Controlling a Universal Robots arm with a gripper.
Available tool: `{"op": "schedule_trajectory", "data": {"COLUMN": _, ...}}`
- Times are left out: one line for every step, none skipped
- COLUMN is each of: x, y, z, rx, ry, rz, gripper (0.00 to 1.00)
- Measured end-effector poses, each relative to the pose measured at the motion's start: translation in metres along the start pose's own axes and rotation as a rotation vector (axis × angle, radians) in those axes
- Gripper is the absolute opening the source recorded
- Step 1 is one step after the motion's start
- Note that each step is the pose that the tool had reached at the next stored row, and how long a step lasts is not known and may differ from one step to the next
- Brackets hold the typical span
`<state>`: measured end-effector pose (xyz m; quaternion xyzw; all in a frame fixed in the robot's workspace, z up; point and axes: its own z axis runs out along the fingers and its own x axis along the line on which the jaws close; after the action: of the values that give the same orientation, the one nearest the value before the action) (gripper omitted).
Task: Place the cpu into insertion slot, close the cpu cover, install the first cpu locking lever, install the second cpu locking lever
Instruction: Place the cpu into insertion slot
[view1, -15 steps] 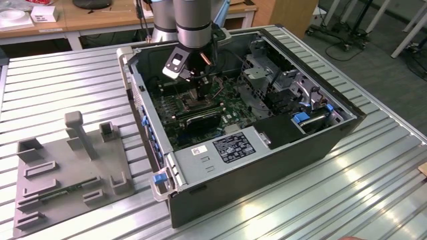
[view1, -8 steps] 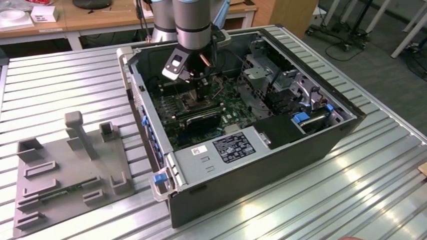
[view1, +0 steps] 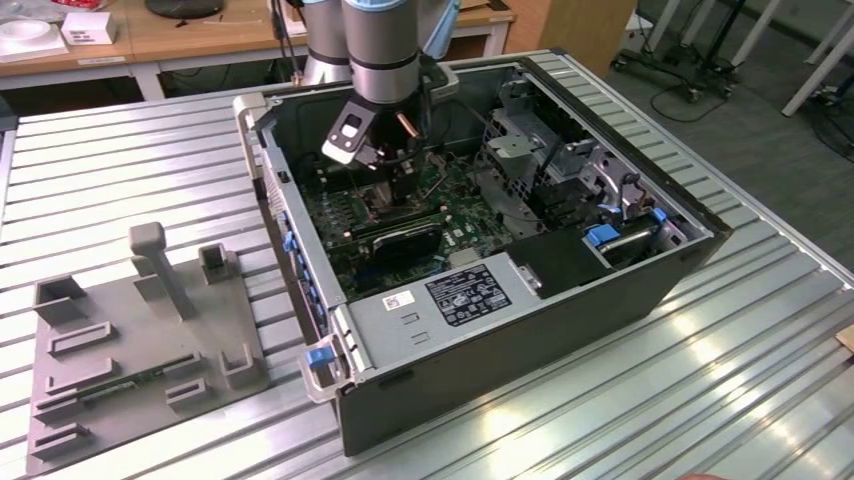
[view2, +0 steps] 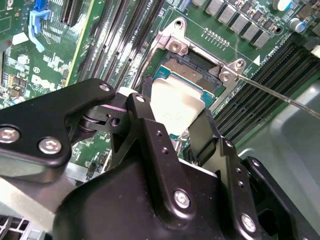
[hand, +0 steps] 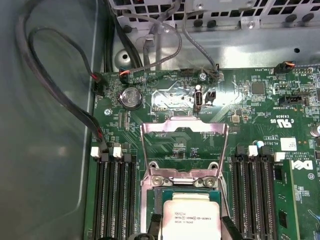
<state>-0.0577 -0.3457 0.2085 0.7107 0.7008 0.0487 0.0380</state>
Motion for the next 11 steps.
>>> {"op": "schedule_trajectory", "data": {"x": 0.0, "y": -0.0002, "z": 0.0008, "rx": 0.0001, "ry": 0.0, "rz": 0.0, "gripper": 0.54}}
{"op": "schedule_trajectory", "data": {"x": 0.0, "y": -0.0004, "z": 0.0013, "rx": 0.0, "ry": 0.0001, "rz": 0.0, "gripper": 0.54}}
{"op": "schedule_trajectory", "data": {"x": -0.0001, "y": -0.0004, "z": 0.0013, "rx": 0.0001, "ry": -0.0001, "rz": 0.0, "gripper": 0.54}}
{"op": "schedule_trajectory", "data": {"x": -0.0001, "y": -0.0004, "z": 0.0013, "rx": 0.0002, "ry": -0.0002, "rz": 0.0, "gripper": 0.54}}
{"op": "schedule_trajectory", "data": {"x": -0.0001, "y": -0.0005, "z": 0.0013, "rx": 0.0002, "ry": -0.0002, "rz": 0.0, "gripper": 0.54}}
{"op": "schedule_trajectory", "data": {"x": 0.0, "y": -0.0005, "z": 0.0014, "rx": 0.0002, "ry": -0.0001, "rz": 0.0, "gripper": 0.54}}
{"op": "schedule_trajectory", "data": {"x": 0.0, "y": -0.0005, "z": 0.0015, "rx": 0.0001, "ry": 0.0, "rz": 0.0, "gripper": 0.54}}
{"op": "schedule_trajectory", "data": {"x": 0.0, "y": -0.0007, "z": 0.0016, "rx": 0.0, "ry": 0.0002, "rz": 0.0, "gripper": 0.54}}
{"op": "schedule_trajectory", "data": {"x": 0.0, "y": -0.0009, "z": 0.0017, "rx": 0.0001, "ry": 0.0007, "rz": 0.0, "gripper": 0.54}}
{"op": "schedule_trajectory", "data": {"x": 0.0, "y": -0.0011, "z": 0.002, "rx": 0.0, "ry": 0.0019, "rz": 0.0, "gripper": 0.54}}
{"op": "schedule_trajectory", "data": {"x": 0.0001, "y": -0.0015, "z": 0.0021, "rx": 0.0, "ry": 0.0026, "rz": 0.0, "gripper": 0.54}}
